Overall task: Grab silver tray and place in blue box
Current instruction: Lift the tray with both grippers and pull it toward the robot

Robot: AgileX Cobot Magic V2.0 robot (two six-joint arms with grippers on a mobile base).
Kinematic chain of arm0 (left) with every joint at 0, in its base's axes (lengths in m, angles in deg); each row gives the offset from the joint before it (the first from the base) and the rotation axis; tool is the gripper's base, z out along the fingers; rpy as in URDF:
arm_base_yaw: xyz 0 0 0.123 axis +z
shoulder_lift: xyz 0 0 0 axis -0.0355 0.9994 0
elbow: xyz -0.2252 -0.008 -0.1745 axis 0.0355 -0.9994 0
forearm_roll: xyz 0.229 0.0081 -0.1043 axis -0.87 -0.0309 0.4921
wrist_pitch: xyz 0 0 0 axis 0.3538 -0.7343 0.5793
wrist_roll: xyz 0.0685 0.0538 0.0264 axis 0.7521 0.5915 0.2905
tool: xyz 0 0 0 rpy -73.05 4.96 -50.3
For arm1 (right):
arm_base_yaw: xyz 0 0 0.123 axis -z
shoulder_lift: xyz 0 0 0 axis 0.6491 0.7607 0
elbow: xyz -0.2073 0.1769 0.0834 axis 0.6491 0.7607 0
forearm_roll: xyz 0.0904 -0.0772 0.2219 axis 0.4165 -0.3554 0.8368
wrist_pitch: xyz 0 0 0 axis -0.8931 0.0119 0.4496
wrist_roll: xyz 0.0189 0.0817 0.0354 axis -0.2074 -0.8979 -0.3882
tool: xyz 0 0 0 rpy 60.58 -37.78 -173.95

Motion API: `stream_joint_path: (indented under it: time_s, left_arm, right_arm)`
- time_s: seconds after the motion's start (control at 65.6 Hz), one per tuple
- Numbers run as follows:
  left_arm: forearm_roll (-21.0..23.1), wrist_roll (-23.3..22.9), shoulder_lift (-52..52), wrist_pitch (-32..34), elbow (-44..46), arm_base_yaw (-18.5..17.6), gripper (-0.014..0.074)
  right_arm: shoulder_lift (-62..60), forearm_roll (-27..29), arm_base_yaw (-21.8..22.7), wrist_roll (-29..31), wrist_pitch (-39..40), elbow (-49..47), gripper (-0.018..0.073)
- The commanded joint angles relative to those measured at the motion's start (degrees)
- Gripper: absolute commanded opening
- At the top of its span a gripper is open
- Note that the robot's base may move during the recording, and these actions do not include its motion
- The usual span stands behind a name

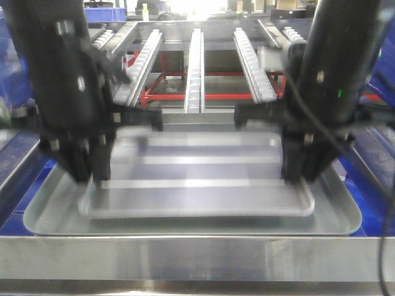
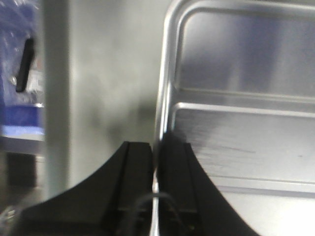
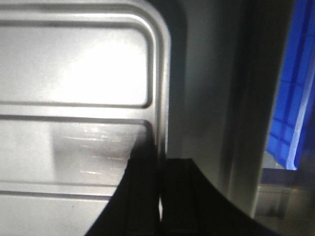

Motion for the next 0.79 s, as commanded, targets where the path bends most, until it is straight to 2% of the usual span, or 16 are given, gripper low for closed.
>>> stream_joint_path:
  time_s: [0.0, 0.183, 0.305, 0.457, 0.717, 0.778]
  left_arm:
    - [-1.1, -0.1, -5.1, -1.5, 2.8, -0.2, -0.0013]
    - [-1.1, -0.1, -10.4, -4.6, 2.8, -2.2, -0.0013]
    - [-1.2, -0.8, -13.0, -6.1, 2.0, -5.3, -0.0013]
    - [-4.6, -7.2, -16.3, -5.4, -2.2, -10.1, -0.0013]
    - [-6.6, -16.5, -22.4, -5.6, -10.2, -17.8, -0.0013]
    - [-7.0, -17.5, -23.4, -5.6, -11.6, -19.1, -0.0013]
  right_arm:
    - [-5.6, -0.6, -0.3, -1.7, 0.6, -2.1, 0.0054]
    - [-11.2, -1.6, -2.5, -4.2, -1.9, -2.0, 0.0054]
    - [-14.7, -5.0, -5.3, -9.8, -2.0, 0.0, 0.0054]
    - [-21.0, -11.7, -10.8, -19.1, -2.2, 6.5, 0.0054]
    - [-30.4, -12.9, -17.2, -25.0, -5.0, 13.5, 0.0054]
    - [-31.2, -13.5, -18.1, -26.1, -5.2, 14.3, 0.0054]
